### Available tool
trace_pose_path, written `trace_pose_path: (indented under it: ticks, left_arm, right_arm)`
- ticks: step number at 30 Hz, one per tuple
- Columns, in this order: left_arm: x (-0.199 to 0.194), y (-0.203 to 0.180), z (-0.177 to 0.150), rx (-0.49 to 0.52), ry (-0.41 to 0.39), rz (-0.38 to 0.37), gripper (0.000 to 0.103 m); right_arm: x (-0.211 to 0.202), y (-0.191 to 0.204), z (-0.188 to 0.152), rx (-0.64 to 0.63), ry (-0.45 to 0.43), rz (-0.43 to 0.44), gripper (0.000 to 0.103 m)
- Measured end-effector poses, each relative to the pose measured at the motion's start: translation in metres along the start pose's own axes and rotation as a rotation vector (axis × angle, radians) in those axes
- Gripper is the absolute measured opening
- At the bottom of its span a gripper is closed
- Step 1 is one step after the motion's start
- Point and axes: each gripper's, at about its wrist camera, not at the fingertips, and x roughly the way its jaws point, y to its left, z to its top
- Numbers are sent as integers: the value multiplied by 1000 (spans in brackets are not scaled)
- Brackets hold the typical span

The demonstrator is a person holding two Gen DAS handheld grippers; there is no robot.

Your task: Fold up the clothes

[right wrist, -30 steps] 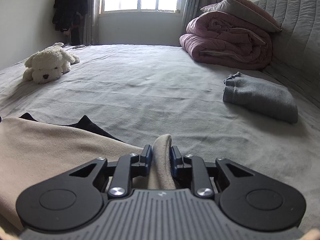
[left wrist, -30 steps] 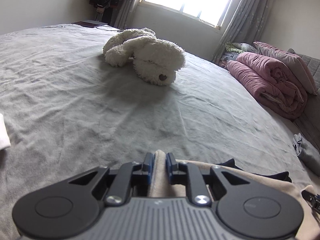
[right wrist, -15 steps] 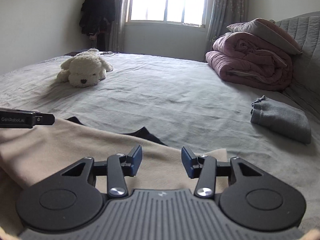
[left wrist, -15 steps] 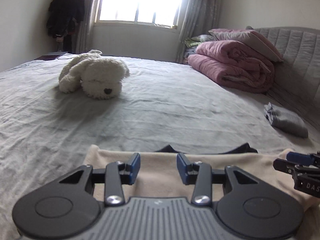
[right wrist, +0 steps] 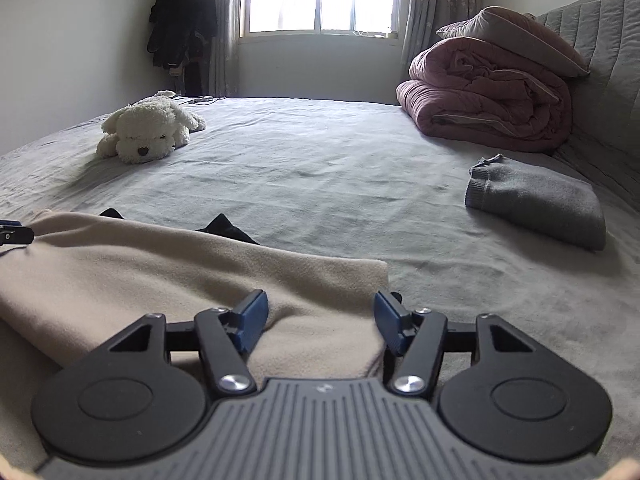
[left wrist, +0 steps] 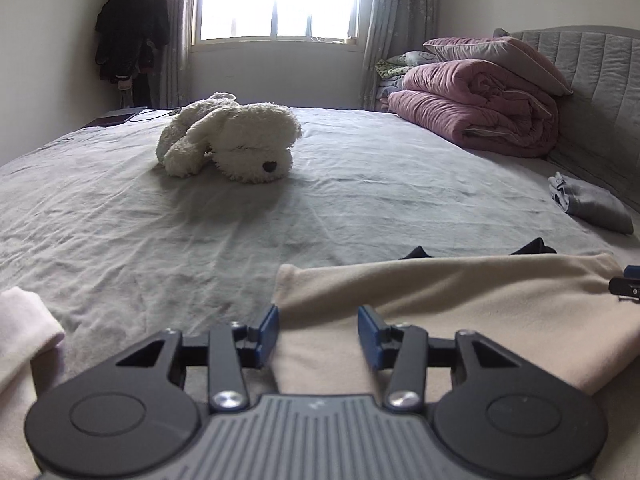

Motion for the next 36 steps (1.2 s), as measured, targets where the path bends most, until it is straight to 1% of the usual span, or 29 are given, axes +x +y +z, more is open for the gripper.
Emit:
trace_pose_path:
  ticks: [1, 2, 5, 6, 9, 12, 14, 16, 20, 24, 26, 28, 31, 33, 36]
  left_arm:
    - [-5, 2, 2, -12, -10, 9, 49]
    - [-10, 2, 4, -27, -27, -6, 49]
    - [-17, -8, 9, -59, -51, -110, 52]
    - [-18, -14, 9, -57, -56, -142, 54]
    - [-15, -37, 3, -2, -33, -195, 57]
    - [-7, -47, -10, 62, 16, -194, 57]
    - [-6, -46, -16, 87, 25, -191, 57]
    - [-11, -37, -16, 75, 25, -194, 57]
    - [-22, -16, -19, 68, 20, -164, 57]
    - [-33, 3, -20, 12, 22, -185, 57]
    - [-41, 11, -17, -40, 23, -192, 58]
    - [-48, 20, -12, -132, 30, -186, 58]
    - [-54, 38, -6, -347, 60, -228, 58]
    - [-57, 46, -5, -469, 93, -260, 59]
    - [-58, 53, -7, -595, 173, -266, 62]
  right_arm:
    - [-4, 4, 3, -5, -10, -6, 64]
    - [-7, 9, 6, -10, -18, -3, 64]
    - [-14, 30, 11, -22, -29, 59, 64]
    - [-16, 36, 13, -26, -32, 80, 64]
    - [-18, 56, 14, -55, -30, 128, 64]
    - [-14, 68, 6, -108, 0, 144, 64]
    - [-10, 67, -1, -134, 29, 137, 64]
    - [-9, 59, -7, -137, 35, 141, 65]
    - [-13, 36, -8, -96, 37, 154, 67]
    - [-23, 18, -10, -36, 32, 194, 67]
    - [-27, 11, -8, 4, 28, 206, 67]
    - [-32, 8, -3, 38, 25, 199, 68]
    - [-39, 9, 7, 77, 12, 204, 68]
    - [-42, 11, 13, 91, 8, 208, 68]
    - [-46, 17, 19, 96, 10, 216, 69]
